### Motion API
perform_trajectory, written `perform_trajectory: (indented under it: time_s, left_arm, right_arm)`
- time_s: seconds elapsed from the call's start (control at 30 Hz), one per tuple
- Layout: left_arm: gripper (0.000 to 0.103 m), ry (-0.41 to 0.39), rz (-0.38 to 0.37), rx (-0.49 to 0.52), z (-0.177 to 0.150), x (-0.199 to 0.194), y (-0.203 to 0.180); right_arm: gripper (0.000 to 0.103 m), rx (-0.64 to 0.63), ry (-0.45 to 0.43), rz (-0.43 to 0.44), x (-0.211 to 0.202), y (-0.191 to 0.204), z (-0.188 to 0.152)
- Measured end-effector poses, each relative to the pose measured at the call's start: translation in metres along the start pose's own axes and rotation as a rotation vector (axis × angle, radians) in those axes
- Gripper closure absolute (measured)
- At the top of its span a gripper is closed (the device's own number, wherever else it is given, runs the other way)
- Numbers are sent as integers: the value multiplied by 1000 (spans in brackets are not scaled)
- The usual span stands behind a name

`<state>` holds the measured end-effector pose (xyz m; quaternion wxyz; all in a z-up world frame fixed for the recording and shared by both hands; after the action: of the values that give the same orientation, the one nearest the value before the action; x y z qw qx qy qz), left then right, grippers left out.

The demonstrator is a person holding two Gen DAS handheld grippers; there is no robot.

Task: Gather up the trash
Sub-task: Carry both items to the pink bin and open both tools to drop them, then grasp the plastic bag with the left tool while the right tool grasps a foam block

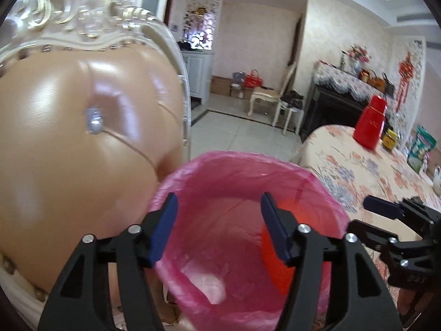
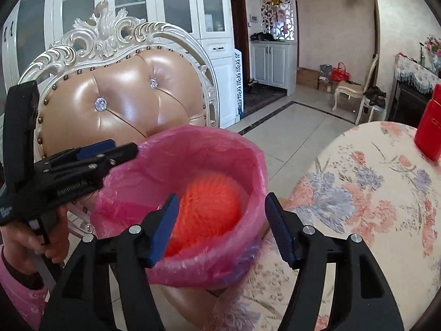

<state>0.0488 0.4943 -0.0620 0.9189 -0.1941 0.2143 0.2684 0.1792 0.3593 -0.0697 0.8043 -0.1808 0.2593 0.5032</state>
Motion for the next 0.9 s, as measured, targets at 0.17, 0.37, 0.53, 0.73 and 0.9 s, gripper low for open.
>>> perform_trajectory:
  time_s: [0.17, 0.37, 0.53, 0.73, 0.9]
  left_arm:
    - [20, -46, 37, -24, -7, -23, -9]
    - [5, -104, -16, 56, -20, -43, -70]
    - [5, -62, -128, 152, -39, -34, -141]
    - [5, 24, -273, 217, -69, -14, -231]
    - [5, 87, -365, 259, -96, -6, -293]
  right_arm:
    - [41, 61, -32, -37, -30, -28, -12]
    - [41, 131, -47, -146, -80, -79, -46]
    - [39, 176, -59, -261, -122, -124, -81]
    - [38, 303, -51, -378, -168, -189, -130]
    - [36, 394, -48, -499, -208, -242, -169]
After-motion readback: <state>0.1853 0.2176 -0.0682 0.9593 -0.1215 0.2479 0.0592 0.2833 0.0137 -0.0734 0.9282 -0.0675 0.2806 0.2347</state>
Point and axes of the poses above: each gripper's, at about its wrist camera, not at the fingertips, and x roughly the way its jaws point, y to its left, z to its top, the point moved 8 cm from there along x, roughly the way its jaws point, and after that the axes turned 12 degrees about -z, right-handed, at the moved point
